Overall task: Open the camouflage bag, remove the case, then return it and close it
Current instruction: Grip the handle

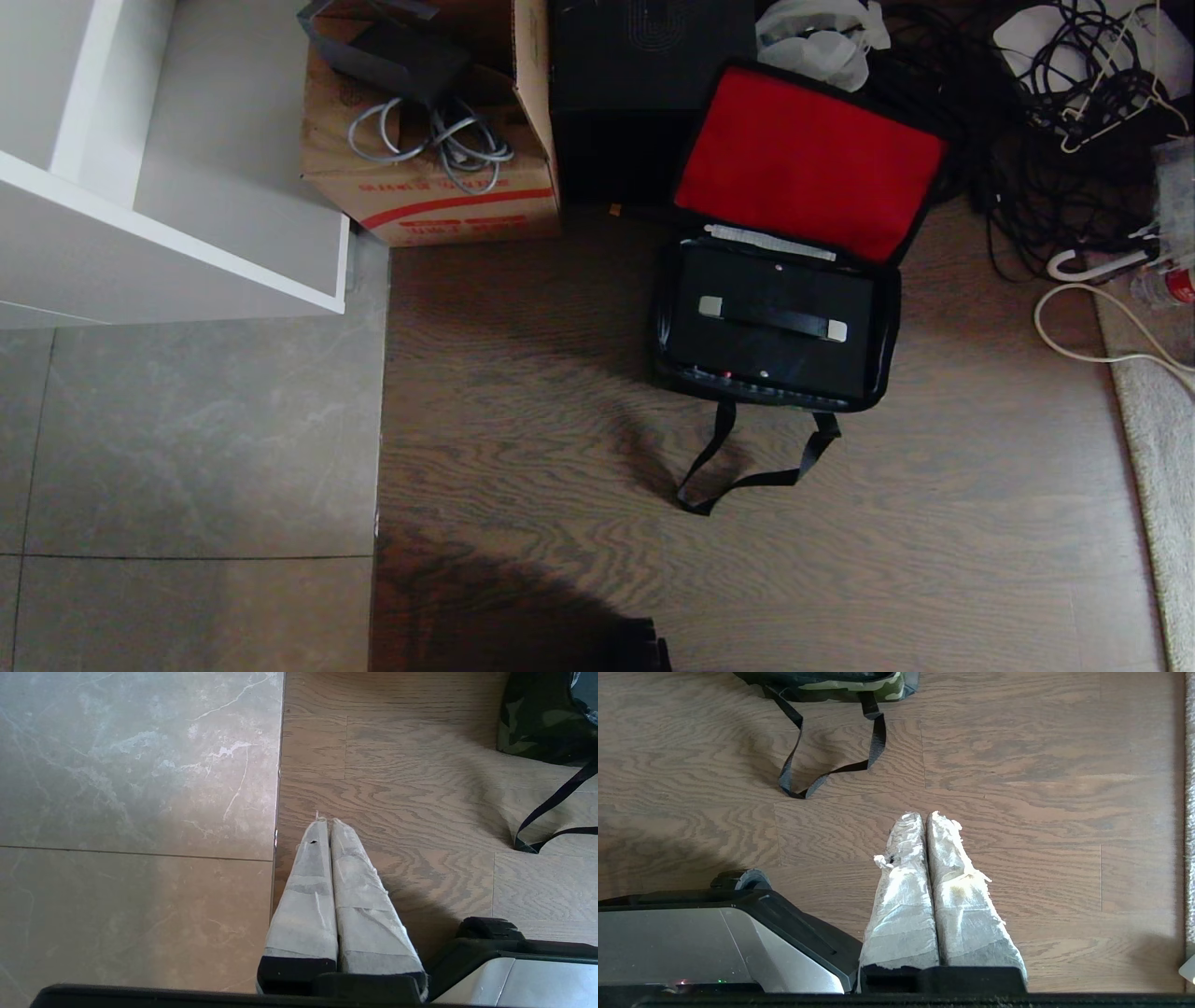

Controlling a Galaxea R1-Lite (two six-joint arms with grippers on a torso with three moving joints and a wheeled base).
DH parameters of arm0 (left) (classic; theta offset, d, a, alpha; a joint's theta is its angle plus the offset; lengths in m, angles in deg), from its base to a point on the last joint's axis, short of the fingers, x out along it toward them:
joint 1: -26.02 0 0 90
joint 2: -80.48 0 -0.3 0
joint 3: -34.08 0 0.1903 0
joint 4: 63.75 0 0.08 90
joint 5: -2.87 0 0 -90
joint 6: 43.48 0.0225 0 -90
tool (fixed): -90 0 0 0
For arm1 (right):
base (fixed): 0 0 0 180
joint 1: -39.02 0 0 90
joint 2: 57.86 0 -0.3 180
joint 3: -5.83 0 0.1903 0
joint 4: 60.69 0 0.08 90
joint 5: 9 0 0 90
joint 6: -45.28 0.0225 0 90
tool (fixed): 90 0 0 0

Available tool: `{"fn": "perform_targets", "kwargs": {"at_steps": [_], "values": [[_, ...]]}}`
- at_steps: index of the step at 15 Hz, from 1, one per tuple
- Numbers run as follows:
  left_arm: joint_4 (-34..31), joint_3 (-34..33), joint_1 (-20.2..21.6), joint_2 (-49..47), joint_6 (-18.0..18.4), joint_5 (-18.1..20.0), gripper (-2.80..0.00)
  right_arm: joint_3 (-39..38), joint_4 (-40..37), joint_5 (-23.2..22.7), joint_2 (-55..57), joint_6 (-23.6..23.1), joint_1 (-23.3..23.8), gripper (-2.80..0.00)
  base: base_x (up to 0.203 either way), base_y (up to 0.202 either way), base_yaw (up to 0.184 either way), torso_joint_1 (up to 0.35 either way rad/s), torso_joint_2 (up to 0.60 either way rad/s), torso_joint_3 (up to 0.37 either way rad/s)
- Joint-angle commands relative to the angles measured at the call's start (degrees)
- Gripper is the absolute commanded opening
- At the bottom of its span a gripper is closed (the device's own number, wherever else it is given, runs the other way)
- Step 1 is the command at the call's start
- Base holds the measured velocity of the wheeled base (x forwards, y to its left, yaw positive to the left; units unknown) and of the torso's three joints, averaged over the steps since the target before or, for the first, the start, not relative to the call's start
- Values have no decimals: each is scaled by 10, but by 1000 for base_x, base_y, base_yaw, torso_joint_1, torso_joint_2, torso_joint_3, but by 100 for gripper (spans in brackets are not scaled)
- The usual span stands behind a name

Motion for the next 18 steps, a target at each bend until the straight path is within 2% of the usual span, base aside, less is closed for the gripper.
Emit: {"fn": "perform_targets", "kwargs": {"at_steps": [1, 12, 18], "values": [[0, -1, 0, 0, 0, 0, -280, 0, -1, 0, 3, 0, 0, -280, 0, 0, 0, 0, 0, 0], [1, -1, 0, 0, 0, 0, -280, 0, -1, 0, 3, 0, 0, -280, 0, 0, 0, 0, 0, 0], [0, -1, 0, 0, 1, 0, -280, 0, -1, 0, 3, 0, 0, -280, 0, 0, 0, 2, -1, 128]]}}
